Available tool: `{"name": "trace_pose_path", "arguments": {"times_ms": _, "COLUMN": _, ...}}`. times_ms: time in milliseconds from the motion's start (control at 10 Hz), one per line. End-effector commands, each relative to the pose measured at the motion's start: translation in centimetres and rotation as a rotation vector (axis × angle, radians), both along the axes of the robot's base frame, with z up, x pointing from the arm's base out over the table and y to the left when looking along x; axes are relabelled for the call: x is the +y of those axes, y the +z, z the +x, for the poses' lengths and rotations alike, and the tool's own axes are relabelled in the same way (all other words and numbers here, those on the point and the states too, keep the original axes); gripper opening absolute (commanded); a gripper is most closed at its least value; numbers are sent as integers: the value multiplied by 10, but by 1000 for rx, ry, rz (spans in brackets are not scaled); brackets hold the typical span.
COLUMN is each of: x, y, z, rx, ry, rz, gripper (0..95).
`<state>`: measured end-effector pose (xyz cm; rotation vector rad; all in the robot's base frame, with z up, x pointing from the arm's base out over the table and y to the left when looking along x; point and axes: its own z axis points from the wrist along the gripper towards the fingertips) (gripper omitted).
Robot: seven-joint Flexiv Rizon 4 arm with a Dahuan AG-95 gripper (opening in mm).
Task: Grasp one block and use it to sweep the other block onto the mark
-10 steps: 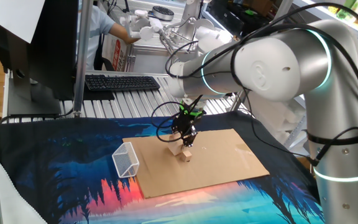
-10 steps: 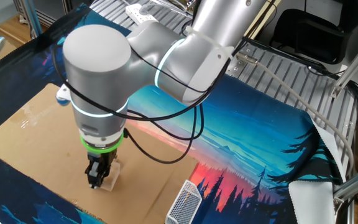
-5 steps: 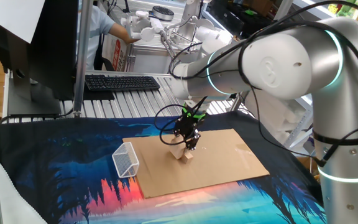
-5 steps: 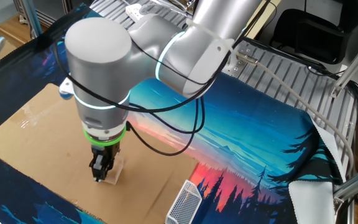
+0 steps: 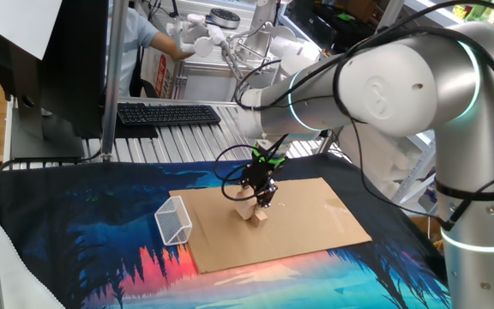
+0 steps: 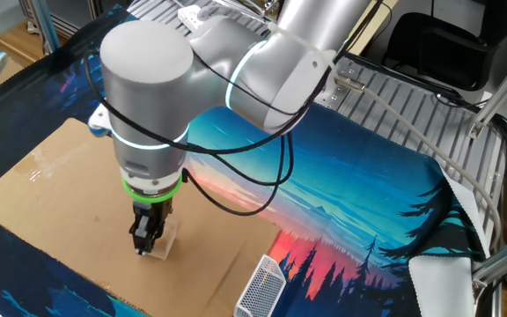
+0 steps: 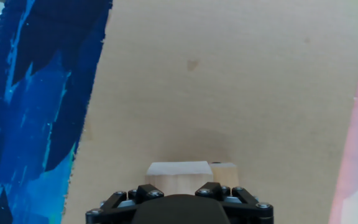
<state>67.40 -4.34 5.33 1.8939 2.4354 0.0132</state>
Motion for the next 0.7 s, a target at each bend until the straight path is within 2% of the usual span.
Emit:
{"name": "trace_pose_path", "arguments": {"times_ms": 100, "x": 14, "y": 14, "z": 0, "rx": 27, "ry": -28, "rz": 26, "gripper": 0}}
{"name": "trace_pose_path", "arguments": {"times_ms": 200, "x": 20, "y": 19, "z": -3, "rx": 35, "ry": -26, "rz": 27, "gripper": 0}}
{"name": "trace_pose_path", "arguments": {"times_ms": 300, "x": 28, "y": 23, "z": -12, "rx": 41, "ry": -14, "rz": 27, "gripper": 0}}
{"name": "trace_pose_path", "arguments": {"times_ms": 500, "x": 36, "y": 25, "z": -28, "rx": 49, "ry": 26, "rz": 16, "gripper": 0}}
{"name": "trace_pose_path", "arguments": {"times_ms": 600, "x": 43, "y": 25, "z": -43, "rx": 50, "ry": 54, "rz": 12, "gripper": 0}}
{"name": "trace_pose_path", "arguments": {"times_ms": 700, "x": 50, "y": 23, "z": -55, "rx": 48, "ry": 31, "rz": 8, "gripper": 0}}
